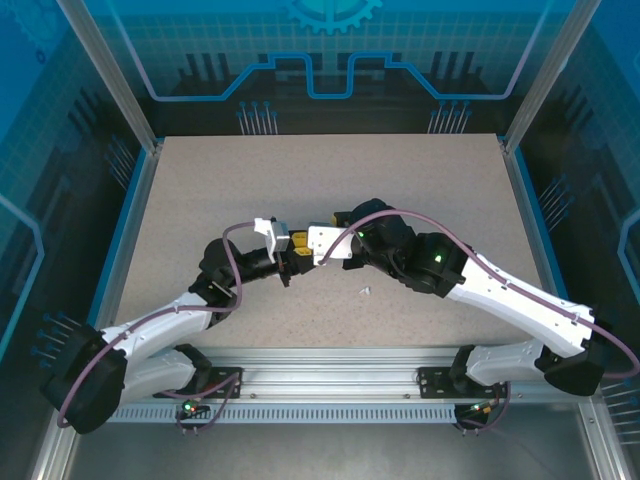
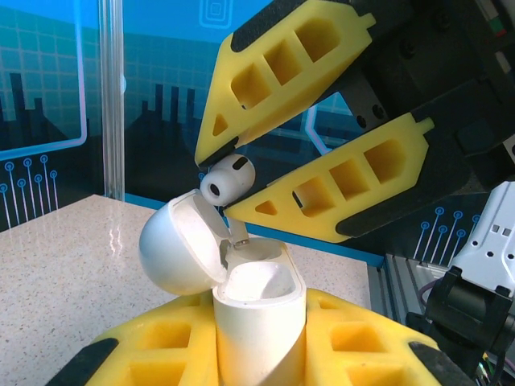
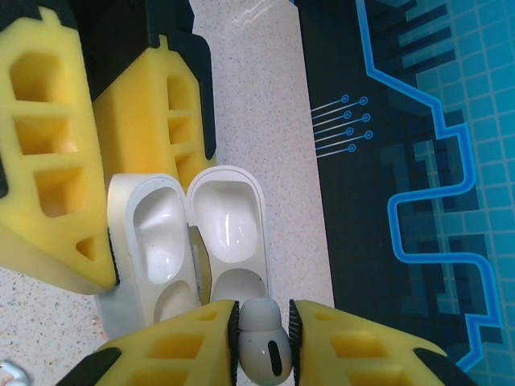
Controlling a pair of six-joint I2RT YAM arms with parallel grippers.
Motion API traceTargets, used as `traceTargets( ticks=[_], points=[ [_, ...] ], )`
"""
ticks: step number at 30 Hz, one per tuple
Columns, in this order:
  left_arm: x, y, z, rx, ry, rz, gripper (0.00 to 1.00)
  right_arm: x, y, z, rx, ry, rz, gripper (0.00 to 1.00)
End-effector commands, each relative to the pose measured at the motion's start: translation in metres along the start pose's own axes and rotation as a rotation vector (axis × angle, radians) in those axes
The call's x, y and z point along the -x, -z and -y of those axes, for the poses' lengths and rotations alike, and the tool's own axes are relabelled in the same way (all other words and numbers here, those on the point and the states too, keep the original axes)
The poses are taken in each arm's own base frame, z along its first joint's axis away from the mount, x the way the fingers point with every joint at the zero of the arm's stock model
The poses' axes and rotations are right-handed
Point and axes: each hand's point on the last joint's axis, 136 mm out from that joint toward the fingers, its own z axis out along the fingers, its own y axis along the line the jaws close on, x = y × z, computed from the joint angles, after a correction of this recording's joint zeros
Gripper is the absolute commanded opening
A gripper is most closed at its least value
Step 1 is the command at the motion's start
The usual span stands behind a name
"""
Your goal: Insert wireless bluetooth earbuds into charging case
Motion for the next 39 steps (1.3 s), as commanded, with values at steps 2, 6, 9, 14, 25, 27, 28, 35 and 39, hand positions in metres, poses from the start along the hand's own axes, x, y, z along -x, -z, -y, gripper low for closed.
traceTargets(
  ticks=[2, 6, 9, 14, 25, 27, 28, 35, 39],
  points=[
    [0.017, -0.002, 0.009, -0.037, -0.030, 0.048, 0.00, 0.000, 0.005, -0.001, 0.008, 0.035, -0.005, 0.26],
    [0.017, -0.002, 0.009, -0.033, -0.033, 0.049, 0.00, -0.002, 0.006, -0.009, 0.043, 0.020, -0.004, 0.26],
    [0.016, -0.002, 0.008, -0.030, -0.033, 0.047, 0.00, -0.003, 0.006, -0.013, 0.060, 0.013, -0.009, 0.26],
    [0.016, -0.001, 0.008, -0.026, -0.035, 0.049, 0.00, 0.001, 0.008, -0.017, 0.095, -0.018, 0.014, 0.26],
    [0.015, 0.000, 0.008, -0.024, -0.039, 0.049, 0.00, 0.007, 0.009, -0.024, 0.155, -0.068, 0.038, 0.31],
    [0.015, 0.000, 0.008, -0.025, -0.040, 0.049, 0.00, 0.009, 0.011, -0.023, 0.160, -0.080, 0.051, 0.33],
    [0.014, 0.000, 0.008, -0.025, -0.039, 0.048, 0.00, 0.011, 0.012, -0.022, 0.162, -0.087, 0.059, 0.35],
    [0.012, 0.001, 0.008, -0.023, -0.045, 0.052, 0.00, 0.028, 0.030, -0.001, 0.154, -0.173, 0.151, 0.51],
    [0.013, 0.001, 0.007, -0.017, -0.051, 0.059, 0.00, 0.036, 0.052, 0.018, 0.124, -0.243, 0.229, 0.62]
  ],
)
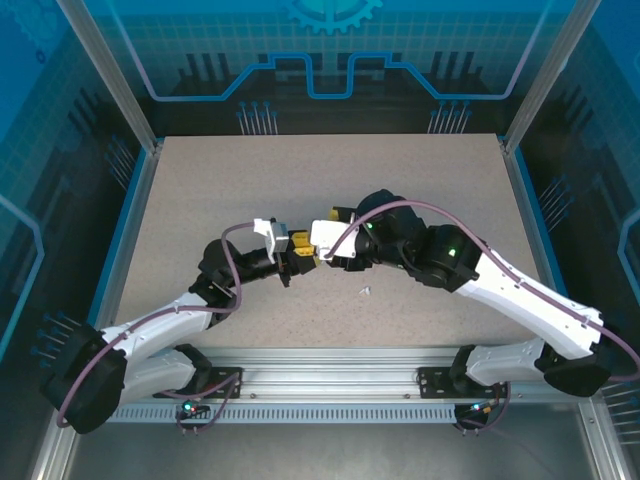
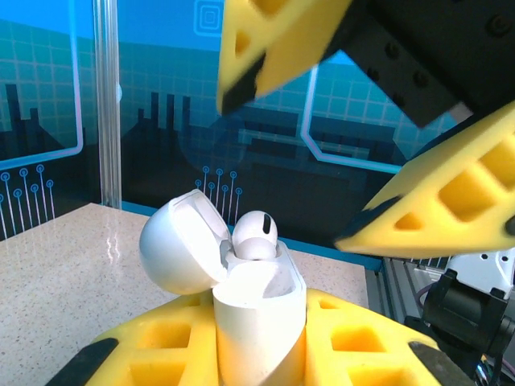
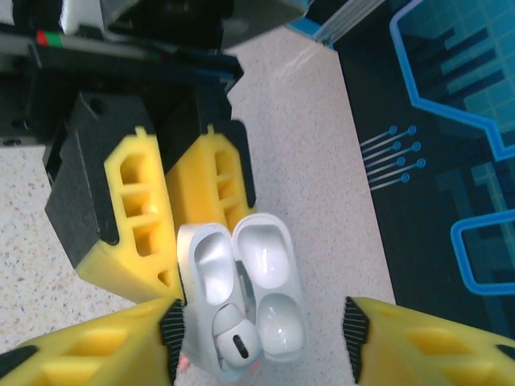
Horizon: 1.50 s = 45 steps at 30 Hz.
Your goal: Insert wireless bluetooth earbuds into charging case
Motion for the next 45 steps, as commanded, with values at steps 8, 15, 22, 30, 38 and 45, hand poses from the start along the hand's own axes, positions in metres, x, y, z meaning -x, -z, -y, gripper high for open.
traceTargets(
  ticks=[8, 15, 22, 30, 38, 45],
  points=[
    [0.009, 0.004, 0.003, 0.005, -0.059, 0.048, 0.00, 0.010, 0.064, 0.056, -0.175, -0.330, 0.179, 0.90],
    [0.017, 0.007, 0.006, 0.009, -0.078, 0.063, 0.00, -0.049, 0.064, 0.075, -0.284, -0.646, 0.081, 1.00],
    [0.024, 0.013, 0.008, 0.035, -0.116, 0.080, 0.00, -0.143, 0.044, 0.048, -0.320, -0.978, -0.160, 1.00],
    [0.033, 0.018, 0.011, 0.049, -0.142, 0.089, 0.00, -0.207, -0.017, -0.031, -0.153, -1.173, -0.400, 0.84],
    [0.035, 0.021, 0.012, 0.053, -0.144, 0.090, 0.00, -0.234, -0.063, -0.095, 0.095, -1.241, -0.593, 0.64],
    [0.035, 0.021, 0.013, 0.052, -0.145, 0.086, 0.00, -0.244, -0.091, -0.116, 0.192, -1.284, -0.647, 0.48]
  ],
)
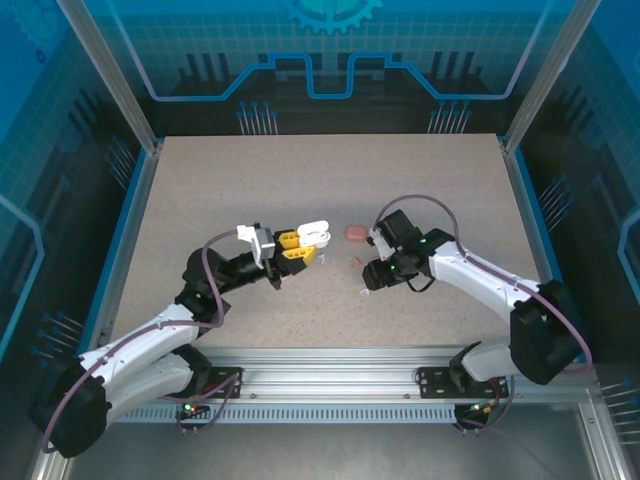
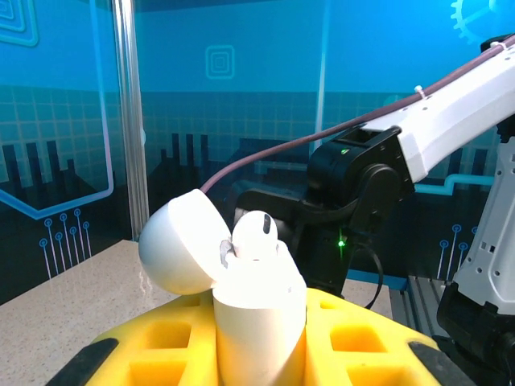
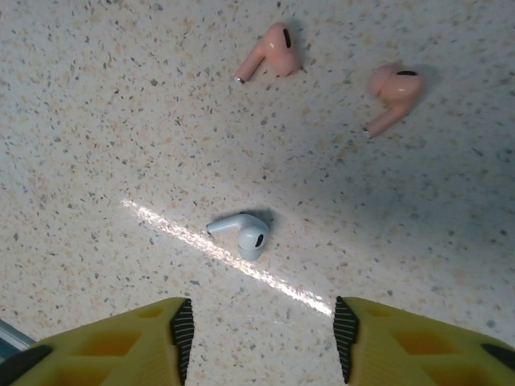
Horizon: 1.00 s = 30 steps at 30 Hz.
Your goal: Insert wireless bluetooth earbuds into charging case
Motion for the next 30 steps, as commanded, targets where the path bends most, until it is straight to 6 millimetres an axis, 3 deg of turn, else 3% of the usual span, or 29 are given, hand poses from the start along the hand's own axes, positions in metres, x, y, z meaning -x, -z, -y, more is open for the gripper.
traceTargets(
  ticks=[1, 13, 30],
  points=[
    [0.006, 0.002, 0.001, 0.009, -0.040, 0.019, 0.00, 0.000, -0.013, -0.005, 0.054, -0.028, -0.025, 0.46],
    [0.003, 0.001, 0.001, 0.005, -0.034, 0.012, 0.00, -0.009, -0.049, -0.003, 0.063, -0.058, -0.110, 0.41],
    [0.001, 0.002, 0.001, 0.005, -0.026, 0.007, 0.00, -0.014, -0.065, -0.005, 0.082, -0.072, -0.163, 0.30]
  ],
)
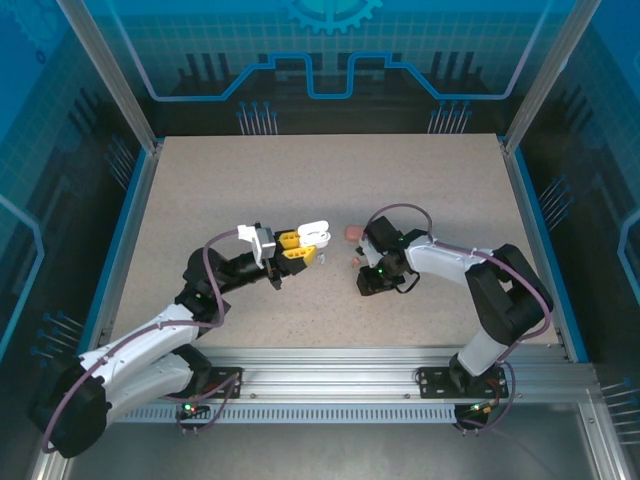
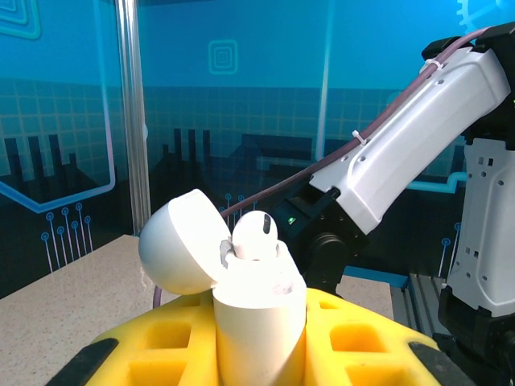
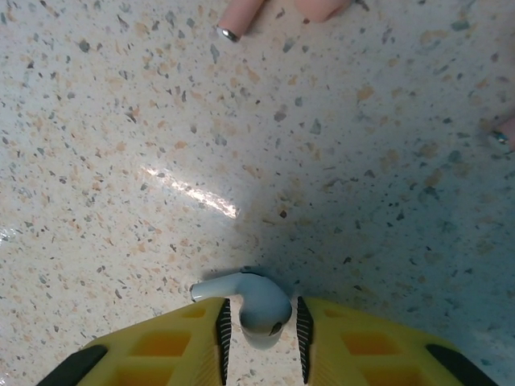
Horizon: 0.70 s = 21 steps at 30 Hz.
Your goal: Insert wireless bluetooth earbuds into charging case
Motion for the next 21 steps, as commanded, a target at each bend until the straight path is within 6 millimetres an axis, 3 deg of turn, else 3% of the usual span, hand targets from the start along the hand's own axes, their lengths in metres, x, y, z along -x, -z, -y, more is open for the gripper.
traceTargets(
  ticks=[1, 17, 21],
  points=[
    [0.004, 0.002, 0.002, 0.000, -0.032, 0.018, 0.00, -0.001, -0.005, 0.000, 0.021, -0.026, -0.019, 0.30],
    [0.003, 0.004, 0.002, 0.006, -0.035, 0.017, 0.00, -0.007, -0.018, 0.002, -0.002, -0.032, -0.053, 0.28],
    [0.003, 0.004, 0.003, 0.006, -0.034, 0.015, 0.00, -0.006, -0.020, 0.001, 0.001, -0.033, -0.053, 0.23]
  ],
)
